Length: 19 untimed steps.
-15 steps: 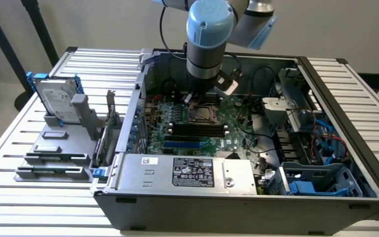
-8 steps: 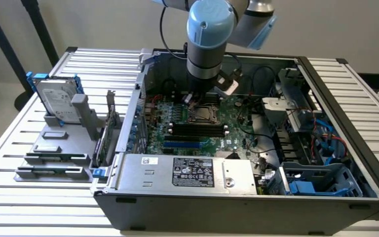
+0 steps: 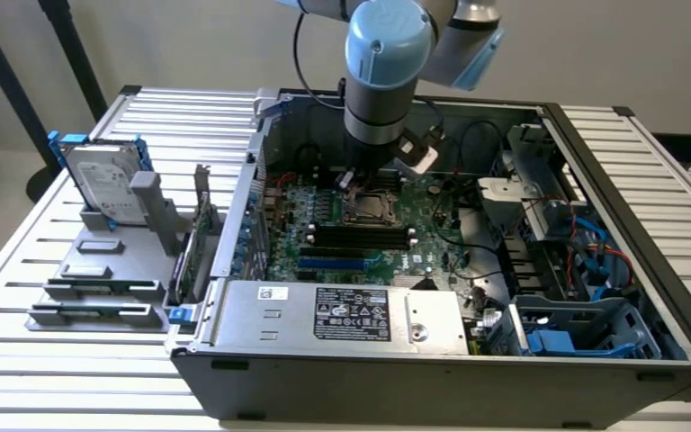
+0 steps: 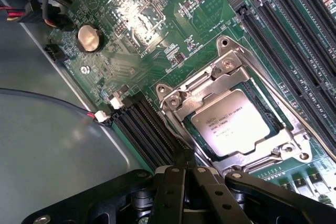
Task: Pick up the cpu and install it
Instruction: 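Install the first cpu locking lever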
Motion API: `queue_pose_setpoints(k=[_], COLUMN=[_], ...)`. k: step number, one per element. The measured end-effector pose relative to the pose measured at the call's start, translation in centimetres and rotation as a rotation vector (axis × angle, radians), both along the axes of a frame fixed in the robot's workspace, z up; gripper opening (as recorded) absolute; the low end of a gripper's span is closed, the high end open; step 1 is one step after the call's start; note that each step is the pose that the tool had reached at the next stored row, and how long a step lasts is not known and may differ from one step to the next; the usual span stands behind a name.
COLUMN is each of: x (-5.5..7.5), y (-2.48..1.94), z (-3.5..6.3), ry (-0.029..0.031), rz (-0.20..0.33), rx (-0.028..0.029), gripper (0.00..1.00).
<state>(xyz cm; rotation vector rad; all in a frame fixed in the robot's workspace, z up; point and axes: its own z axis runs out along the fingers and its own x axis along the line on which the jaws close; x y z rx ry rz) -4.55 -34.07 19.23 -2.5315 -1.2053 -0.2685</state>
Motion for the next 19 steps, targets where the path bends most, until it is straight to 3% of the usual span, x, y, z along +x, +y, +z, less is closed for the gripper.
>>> queue_pose_setpoints(k=[19], x=[1.1], y=[-0.05], z=[-0.16], ry=[0.0013], rz=[0.000], rx=[-0.0008], gripper=[0.11])
